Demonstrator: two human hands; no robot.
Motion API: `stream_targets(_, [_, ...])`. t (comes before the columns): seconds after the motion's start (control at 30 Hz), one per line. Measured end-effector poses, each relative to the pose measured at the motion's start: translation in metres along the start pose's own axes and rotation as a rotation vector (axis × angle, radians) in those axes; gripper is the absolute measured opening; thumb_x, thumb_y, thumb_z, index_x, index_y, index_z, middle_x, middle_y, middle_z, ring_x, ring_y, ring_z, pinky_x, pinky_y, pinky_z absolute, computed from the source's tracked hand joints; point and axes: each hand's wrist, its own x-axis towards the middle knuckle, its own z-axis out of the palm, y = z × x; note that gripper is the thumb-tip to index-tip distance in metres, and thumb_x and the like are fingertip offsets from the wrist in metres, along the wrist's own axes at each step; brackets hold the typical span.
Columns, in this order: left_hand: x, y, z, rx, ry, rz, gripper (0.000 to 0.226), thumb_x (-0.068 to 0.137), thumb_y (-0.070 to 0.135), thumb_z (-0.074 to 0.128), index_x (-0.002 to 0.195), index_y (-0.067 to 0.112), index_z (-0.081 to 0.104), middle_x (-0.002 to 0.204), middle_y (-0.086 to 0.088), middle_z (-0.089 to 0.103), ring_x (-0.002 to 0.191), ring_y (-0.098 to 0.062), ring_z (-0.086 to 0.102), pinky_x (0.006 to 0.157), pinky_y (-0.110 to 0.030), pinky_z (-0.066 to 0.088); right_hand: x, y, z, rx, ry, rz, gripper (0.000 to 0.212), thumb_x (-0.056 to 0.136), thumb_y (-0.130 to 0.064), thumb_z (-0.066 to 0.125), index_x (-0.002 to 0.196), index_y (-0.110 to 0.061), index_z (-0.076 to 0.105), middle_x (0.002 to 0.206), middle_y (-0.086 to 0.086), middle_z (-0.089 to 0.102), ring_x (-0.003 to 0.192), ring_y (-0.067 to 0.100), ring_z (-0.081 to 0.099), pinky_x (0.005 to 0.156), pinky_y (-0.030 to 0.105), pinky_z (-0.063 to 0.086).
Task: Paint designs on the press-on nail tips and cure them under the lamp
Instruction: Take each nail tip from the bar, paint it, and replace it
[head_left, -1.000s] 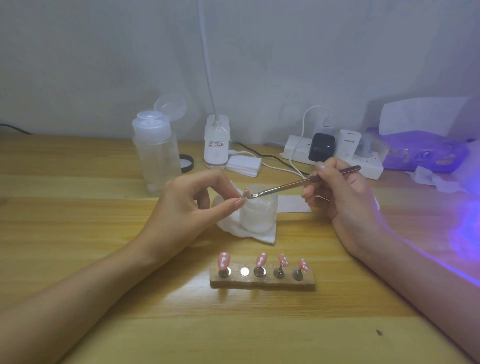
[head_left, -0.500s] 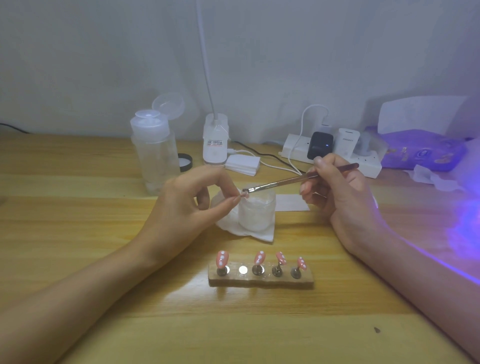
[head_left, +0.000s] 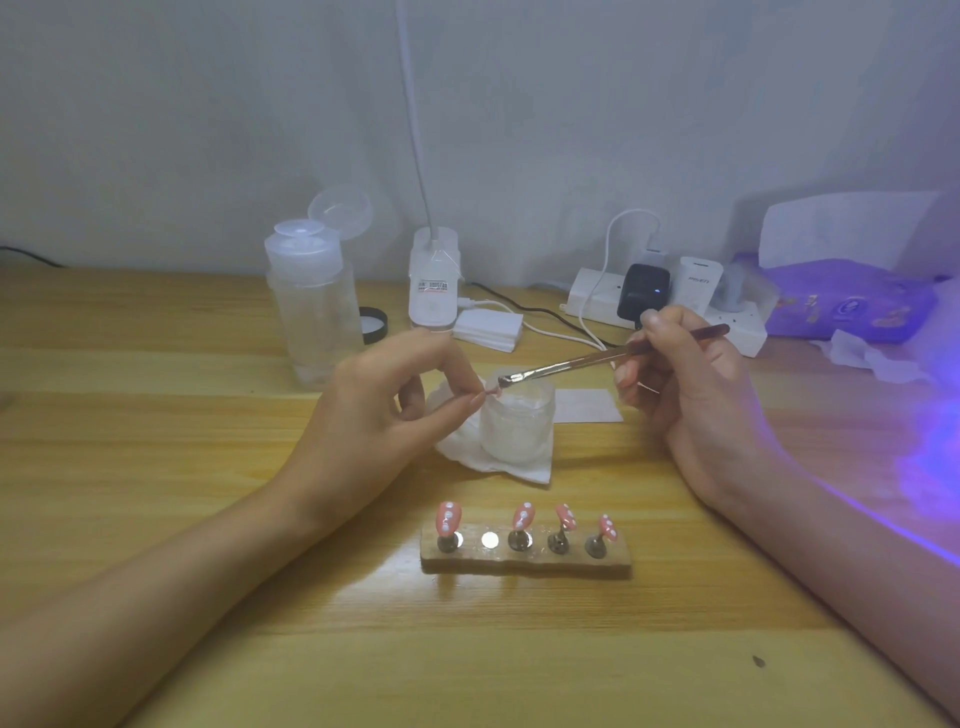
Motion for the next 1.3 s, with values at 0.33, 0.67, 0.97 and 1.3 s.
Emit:
stream_targets(0.33, [0.0004,-0.0019,0.0007,0.002,0.003,-0.004,0.01,0.086,0.022,0.071,0.079,0.02,0.064,0.081,0.014,0.058,0.055,-0.007,0.042,0.057,-0.006,0.032,-0.0003,-0.0002,0.0015,-0.008,-0.015,-0.001,0.035,0.099,-0.025,0.055,0.064,-0.027,0.059,0.056,0.0,0.061,0.055,0.01,0.058,0.053,0.018,0.047])
stream_targets(0.67, [0.0003,-0.0017,0.0003,-0.003,-0.003,-0.005,0.01,0.086,0.022,0.071,0.079,0.021,0.064,0.082,0.013,0.059,0.055,-0.007,0.043,0.057,-0.006,0.033,-0.0003,0.0018,0.0005,-0.023,-0.028,-0.008,0.031,0.099,-0.024,0.056,0.068,-0.023,0.057,0.057,0.001,0.062,0.056,0.01,0.059,0.054,0.019,0.048])
stream_targets(0.97, [0.0003,-0.0013,0.0001,-0.002,-0.007,-0.009,0.01,0.086,0.022,0.07,0.079,0.02,0.064,0.082,0.012,0.059,0.055,-0.006,0.044,0.057,-0.007,0.033,-0.0007,0.0014,0.0009,-0.025,-0.03,-0.015,0.029,0.097,-0.027,0.058,0.068,-0.023,0.057,0.057,0.001,0.062,0.055,0.011,0.059,0.053,0.019,0.047])
stream_targets(1.3, [0.0003,-0.0018,0.0007,-0.024,0.0,-0.027,0.011,0.085,0.023,0.071,0.078,0.021,0.064,0.077,0.017,0.058,0.054,-0.005,0.043,0.056,-0.007,0.032,-0.0011,0.0003,0.0016,-0.025,-0.031,-0.03,0.037,0.101,-0.021,0.054,0.065,-0.027,0.059,0.056,-0.001,0.061,0.054,0.01,0.059,0.053,0.019,0.048])
